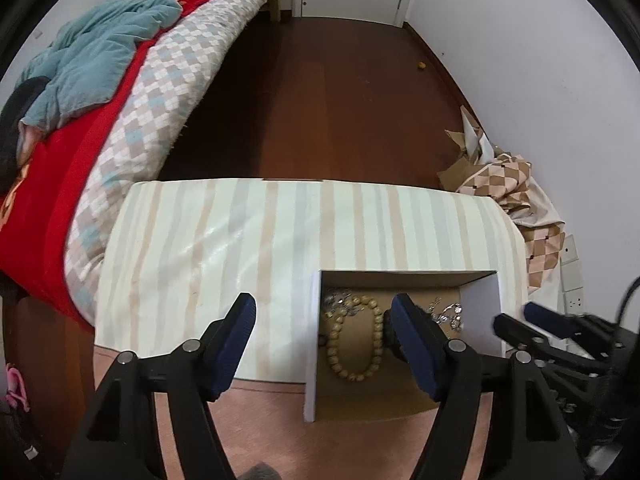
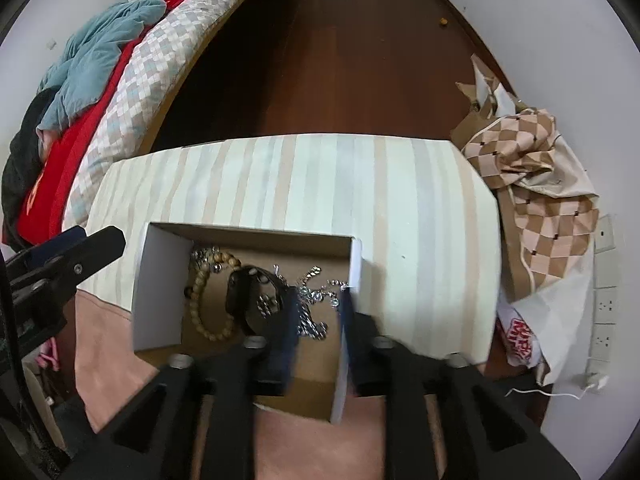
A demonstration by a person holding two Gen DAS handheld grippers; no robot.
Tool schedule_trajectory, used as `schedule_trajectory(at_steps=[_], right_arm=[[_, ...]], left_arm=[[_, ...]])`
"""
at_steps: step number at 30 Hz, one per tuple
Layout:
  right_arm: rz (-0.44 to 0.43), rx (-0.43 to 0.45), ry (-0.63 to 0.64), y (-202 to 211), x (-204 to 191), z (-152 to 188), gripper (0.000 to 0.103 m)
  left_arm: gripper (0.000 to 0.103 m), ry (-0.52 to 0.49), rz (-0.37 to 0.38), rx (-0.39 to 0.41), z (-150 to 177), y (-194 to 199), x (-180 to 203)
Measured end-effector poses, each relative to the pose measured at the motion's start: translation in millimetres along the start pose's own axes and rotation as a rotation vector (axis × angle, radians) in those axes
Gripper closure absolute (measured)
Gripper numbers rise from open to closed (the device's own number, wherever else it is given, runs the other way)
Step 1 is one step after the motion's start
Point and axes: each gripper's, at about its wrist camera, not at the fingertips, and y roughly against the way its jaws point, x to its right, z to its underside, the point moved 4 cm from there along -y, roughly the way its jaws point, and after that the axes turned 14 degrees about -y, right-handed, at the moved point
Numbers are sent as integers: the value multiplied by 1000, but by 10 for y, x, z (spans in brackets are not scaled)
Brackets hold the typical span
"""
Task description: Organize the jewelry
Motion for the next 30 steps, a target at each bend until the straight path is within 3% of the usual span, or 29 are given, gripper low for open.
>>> schedule_trajectory(at_steps=[3, 5, 7, 12, 19, 30], right_arm=[[15, 29, -5, 152, 45, 70, 54], [48, 65, -10, 250, 84, 134, 43], [74, 93, -14, 321, 118, 219, 22], [124, 109, -23, 355, 152, 479, 4], [138, 164, -41, 558, 132, 783, 2], [134, 318, -42, 1408, 57, 1184, 2]], left_arm=[[14, -12, -39, 22, 77, 90, -17], [2, -20, -63, 37, 155, 147, -18], [0, -26, -95, 45, 262, 200, -3], [0, -20, -124, 36, 470, 244, 33], [0, -13, -123, 63, 695, 475, 103], [0, 14, -139, 168, 1019, 1264, 203]])
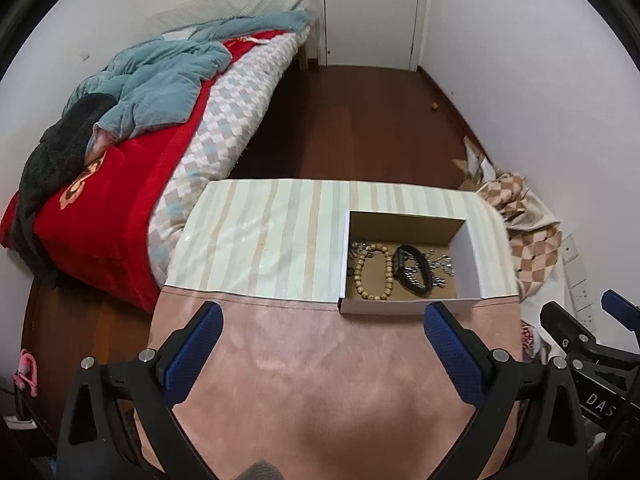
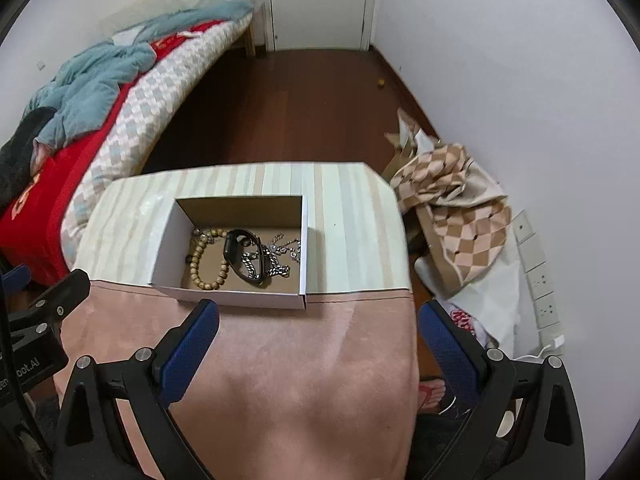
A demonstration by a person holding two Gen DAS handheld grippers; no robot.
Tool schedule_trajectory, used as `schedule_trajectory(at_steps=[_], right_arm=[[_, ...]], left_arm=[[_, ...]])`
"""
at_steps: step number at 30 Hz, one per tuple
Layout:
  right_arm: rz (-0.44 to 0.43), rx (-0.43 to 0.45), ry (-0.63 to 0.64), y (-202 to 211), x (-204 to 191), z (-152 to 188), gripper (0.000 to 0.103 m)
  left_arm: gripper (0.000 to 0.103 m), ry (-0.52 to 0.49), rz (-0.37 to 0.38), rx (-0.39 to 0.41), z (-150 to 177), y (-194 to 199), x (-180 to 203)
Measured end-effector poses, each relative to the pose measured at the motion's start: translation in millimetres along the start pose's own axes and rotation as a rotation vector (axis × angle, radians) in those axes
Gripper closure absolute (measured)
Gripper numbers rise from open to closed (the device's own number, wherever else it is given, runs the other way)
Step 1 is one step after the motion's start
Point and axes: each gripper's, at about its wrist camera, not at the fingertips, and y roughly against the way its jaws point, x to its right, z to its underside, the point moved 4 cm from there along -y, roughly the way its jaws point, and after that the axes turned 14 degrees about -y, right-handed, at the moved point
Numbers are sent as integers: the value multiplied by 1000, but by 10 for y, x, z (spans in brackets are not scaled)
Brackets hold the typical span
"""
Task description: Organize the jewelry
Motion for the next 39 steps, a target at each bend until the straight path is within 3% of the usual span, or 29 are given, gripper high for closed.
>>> schedule_trajectory(at_steps=[14, 25, 39], right_arm=[[-49, 184, -7, 1393, 174, 215, 2], [-64, 285, -8, 2169, 256, 327, 1], [-74, 255, -10, 2219, 254, 344, 0]], left_arm=[[0, -25, -2, 134, 195, 1079, 76], [0, -9, 7, 186, 260, 1588, 63], [0, 1, 29, 147, 254, 1598, 115]])
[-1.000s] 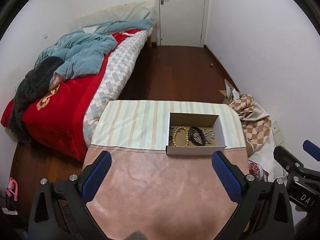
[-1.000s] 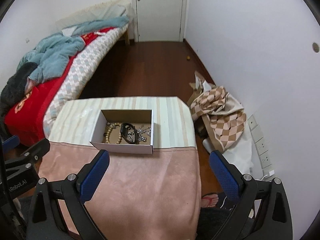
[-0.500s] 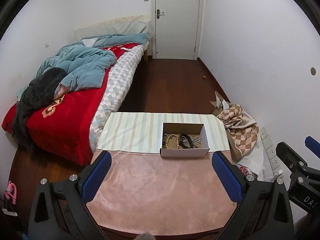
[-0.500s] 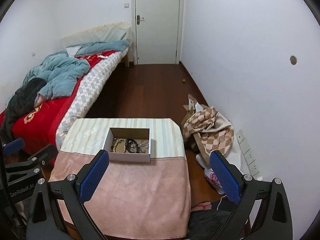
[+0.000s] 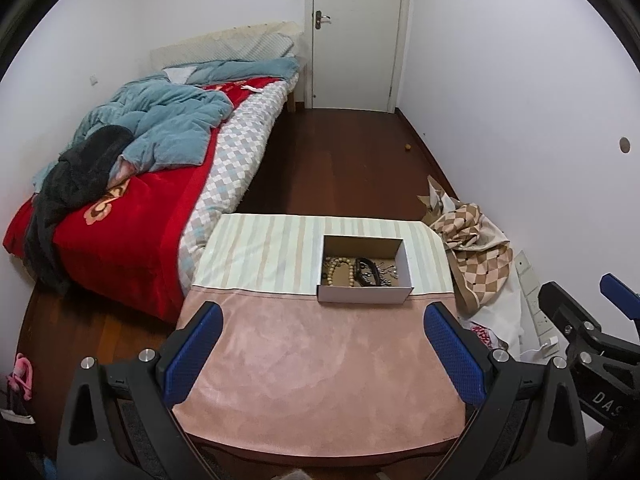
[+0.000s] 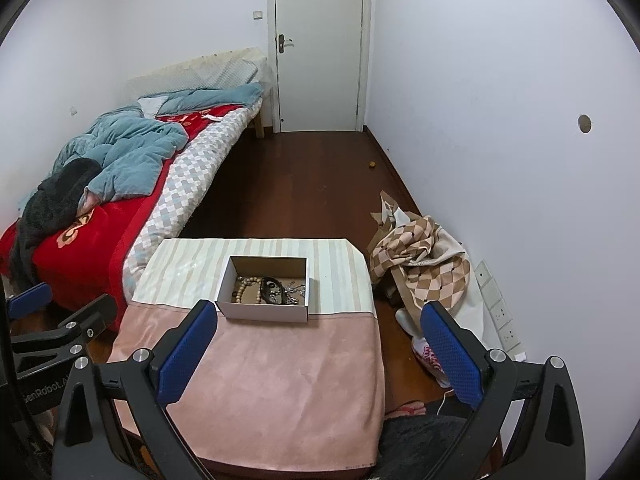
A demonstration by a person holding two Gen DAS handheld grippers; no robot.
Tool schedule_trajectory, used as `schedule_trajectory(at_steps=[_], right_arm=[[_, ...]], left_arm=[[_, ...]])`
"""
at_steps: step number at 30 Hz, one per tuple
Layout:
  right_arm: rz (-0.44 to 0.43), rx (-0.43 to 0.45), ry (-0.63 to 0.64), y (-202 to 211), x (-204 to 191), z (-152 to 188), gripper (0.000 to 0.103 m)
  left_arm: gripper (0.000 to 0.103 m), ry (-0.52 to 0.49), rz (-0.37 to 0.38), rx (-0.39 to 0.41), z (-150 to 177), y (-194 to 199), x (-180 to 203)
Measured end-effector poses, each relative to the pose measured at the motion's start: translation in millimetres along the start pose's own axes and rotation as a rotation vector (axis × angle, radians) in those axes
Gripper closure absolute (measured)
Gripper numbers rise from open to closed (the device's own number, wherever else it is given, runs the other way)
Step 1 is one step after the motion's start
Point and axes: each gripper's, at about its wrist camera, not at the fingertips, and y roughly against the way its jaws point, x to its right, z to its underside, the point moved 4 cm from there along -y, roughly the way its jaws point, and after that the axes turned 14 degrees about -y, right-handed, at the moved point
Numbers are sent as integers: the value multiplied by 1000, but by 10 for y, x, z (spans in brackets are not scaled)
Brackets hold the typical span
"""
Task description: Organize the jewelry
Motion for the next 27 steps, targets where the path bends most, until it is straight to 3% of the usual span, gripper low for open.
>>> schedule_trajectory(at_steps=[12, 27], right_arm=[[45, -22, -8, -437, -42, -212, 0], [84, -132, 26, -1135, -118, -337, 0]], left_arm=[[0, 11, -25, -38, -204, -358, -17], [0, -8, -52, -97, -416, -779, -47]])
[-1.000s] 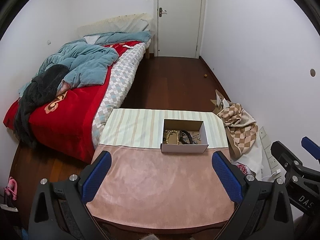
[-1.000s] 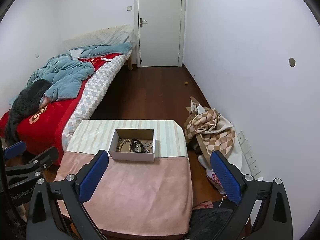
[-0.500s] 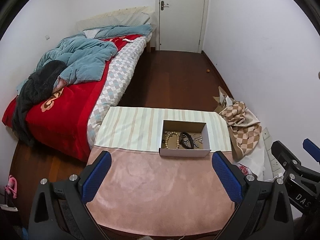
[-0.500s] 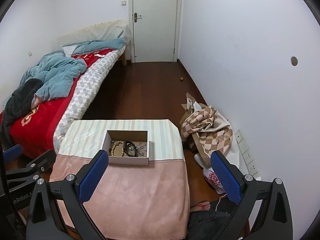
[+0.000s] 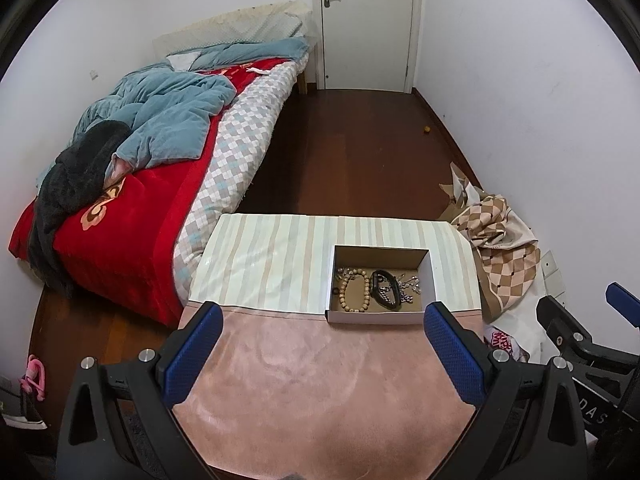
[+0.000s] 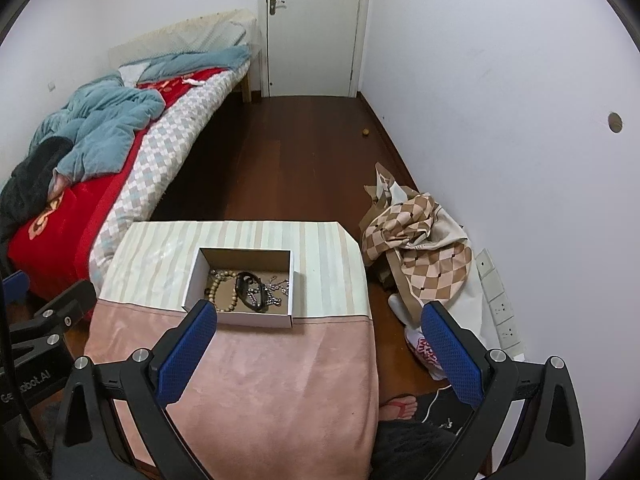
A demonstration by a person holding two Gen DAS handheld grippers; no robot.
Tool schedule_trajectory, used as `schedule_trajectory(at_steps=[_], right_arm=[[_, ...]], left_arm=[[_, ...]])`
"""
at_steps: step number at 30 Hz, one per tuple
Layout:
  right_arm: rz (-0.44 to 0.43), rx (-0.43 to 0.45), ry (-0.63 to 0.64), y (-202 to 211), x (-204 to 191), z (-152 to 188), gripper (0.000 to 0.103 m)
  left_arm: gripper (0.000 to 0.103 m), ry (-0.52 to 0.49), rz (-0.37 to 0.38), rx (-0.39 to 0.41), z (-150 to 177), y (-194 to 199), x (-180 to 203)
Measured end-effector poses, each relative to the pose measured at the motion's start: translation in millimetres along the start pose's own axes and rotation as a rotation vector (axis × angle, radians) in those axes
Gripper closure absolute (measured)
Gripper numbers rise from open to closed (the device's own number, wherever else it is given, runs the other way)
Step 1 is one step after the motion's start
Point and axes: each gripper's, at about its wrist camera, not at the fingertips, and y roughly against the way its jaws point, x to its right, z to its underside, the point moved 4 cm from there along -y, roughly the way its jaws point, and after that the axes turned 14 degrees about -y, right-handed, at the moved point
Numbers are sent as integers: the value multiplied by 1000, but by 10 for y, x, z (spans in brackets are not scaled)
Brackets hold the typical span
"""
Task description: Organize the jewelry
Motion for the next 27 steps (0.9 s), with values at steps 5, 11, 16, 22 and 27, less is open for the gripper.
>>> schedule_trajectory(at_steps=[5, 11, 16, 22, 27], right_arm=[[13, -15, 7, -79, -16, -21, 0], [23, -36, 19, -138, -35, -3, 0], [28, -44, 19, -177, -39, 20, 0], [30, -48, 22, -176, -48, 30, 0], [31, -49, 24, -176, -52, 43, 0]], left_arm=[[0, 6, 3, -14, -11, -79, -3], [0, 11, 14, -29, 1, -136, -11], [0, 10, 14, -38, 20, -166, -9], [0, 12, 19, -38, 35, -182, -13], [0, 11, 19, -39, 60, -185, -10]])
